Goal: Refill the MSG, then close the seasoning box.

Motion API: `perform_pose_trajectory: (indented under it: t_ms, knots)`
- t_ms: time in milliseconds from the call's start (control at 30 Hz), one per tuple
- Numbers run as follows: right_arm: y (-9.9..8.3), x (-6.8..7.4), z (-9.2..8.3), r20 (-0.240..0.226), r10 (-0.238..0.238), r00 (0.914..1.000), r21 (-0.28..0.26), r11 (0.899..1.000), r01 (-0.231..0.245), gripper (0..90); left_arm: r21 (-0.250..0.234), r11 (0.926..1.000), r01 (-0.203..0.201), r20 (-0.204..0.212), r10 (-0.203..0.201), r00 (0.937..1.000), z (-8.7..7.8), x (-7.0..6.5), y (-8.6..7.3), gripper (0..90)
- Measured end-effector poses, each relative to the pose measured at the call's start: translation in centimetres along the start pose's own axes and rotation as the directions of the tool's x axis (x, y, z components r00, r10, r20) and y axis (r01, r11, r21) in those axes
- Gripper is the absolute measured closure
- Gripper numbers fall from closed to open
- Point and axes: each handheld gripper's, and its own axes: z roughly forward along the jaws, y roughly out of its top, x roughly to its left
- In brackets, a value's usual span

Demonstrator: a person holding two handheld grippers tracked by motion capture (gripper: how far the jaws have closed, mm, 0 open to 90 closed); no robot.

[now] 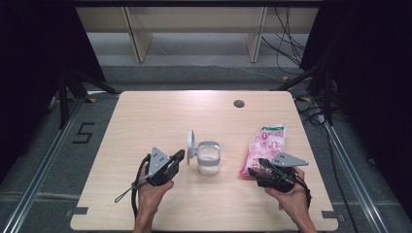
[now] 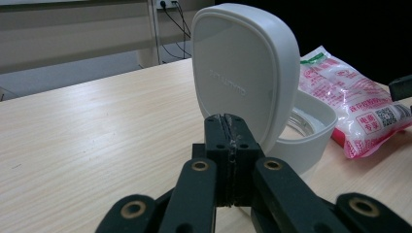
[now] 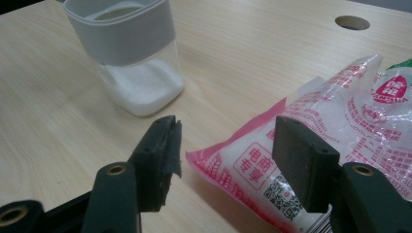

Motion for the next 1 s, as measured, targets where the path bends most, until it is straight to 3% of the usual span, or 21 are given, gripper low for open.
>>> perform_pose_trajectory:
  t_ms: [67,133,200,300,333,500,600,667,1000]
  knots:
    - [-0.1,-0.1,0.0,-0.006,-0.022,0.9997,-0.004,1.000,0.022,42.0,0.004,0.9999,-0.012,0.002,0.012,0.9999,0.2,0.1,0.1,88.7]
    - [-0.3,0.1,-0.1,-0.012,0.006,0.9999,0.008,1.000,-0.005,41.8,0.004,1.0000,-0.007,0.000,0.007,1.0000,0.3,0.0,0.2,88.7]
    - [-0.4,-0.1,-0.1,-0.011,-0.015,0.9998,0.002,1.000,0.015,41.7,0.006,0.9998,-0.021,0.005,0.021,0.9998,0.4,0.1,0.4,88.6]
    - [-0.6,0.0,-0.2,-0.012,-0.011,0.9999,-0.004,1.000,0.011,41.5,0.006,0.9999,-0.013,0.002,0.013,0.9999,0.5,0.1,0.5,88.6]
    - [-0.6,0.2,-0.2,-0.017,0.010,0.9998,-0.005,1.000,-0.010,41.2,0.005,0.9999,-0.011,0.001,0.011,0.9999,0.5,0.1,0.5,88.6]
    - [-0.9,0.1,-0.6,-0.008,-0.025,0.9996,0.000,1.000,0.025,41.1,0.008,0.9998,-0.020,0.006,0.020,0.9998,0.6,0.1,0.7,88.6]
    - [-1.1,0.3,-0.7,-0.013,0.005,0.9999,0.003,1.000,-0.005,41.1,0.000,0.9997,-0.024,0.012,0.024,0.9996,0.6,-0.1,0.8,88.7]
    - [-1.1,0.3,-0.8,-0.013,-0.017,0.9998,0.002,1.000,0.017,41.1,0.008,0.9996,-0.026,0.011,0.026,0.9996,0.6,-0.1,0.8,88.6]
    - [-1.3,0.6,-1.2,-0.018,-0.014,0.9997,0.003,1.000,0.014,41.1,0.014,0.9995,-0.028,0.014,0.028,0.9995,0.9,-0.3,0.9,88.4]
